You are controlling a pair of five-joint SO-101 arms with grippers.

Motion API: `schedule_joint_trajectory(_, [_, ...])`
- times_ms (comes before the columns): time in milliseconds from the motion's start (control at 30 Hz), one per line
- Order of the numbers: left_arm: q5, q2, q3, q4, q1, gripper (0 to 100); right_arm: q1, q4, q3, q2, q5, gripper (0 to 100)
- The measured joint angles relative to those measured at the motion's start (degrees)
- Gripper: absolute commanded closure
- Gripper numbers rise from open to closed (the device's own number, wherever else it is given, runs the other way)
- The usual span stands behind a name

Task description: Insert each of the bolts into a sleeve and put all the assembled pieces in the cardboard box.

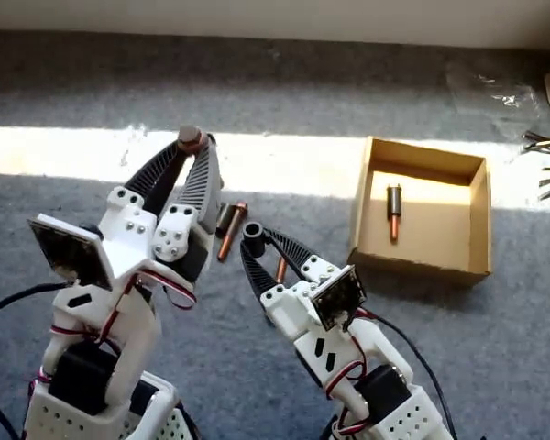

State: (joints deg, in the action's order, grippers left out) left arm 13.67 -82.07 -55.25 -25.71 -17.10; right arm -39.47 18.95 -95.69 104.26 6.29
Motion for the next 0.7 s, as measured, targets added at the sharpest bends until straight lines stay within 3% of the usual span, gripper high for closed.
schedule_joint_trajectory(267, [-0.09,-6.15,-10.81,6.51,-4.92,99,0.0,0.0,0.0,0.0,0.0,99.5])
schedule_joint_trajectory(600, [-2.2,-7.38,-13.36,6.24,-5.45,99,0.0,0.0,0.0,0.0,0.0,99.5])
schedule_joint_trajectory(700, [-2.2,-7.38,-14.77,5.54,-8.79,99,0.0,0.0,0.0,0.0,0.0,99.5])
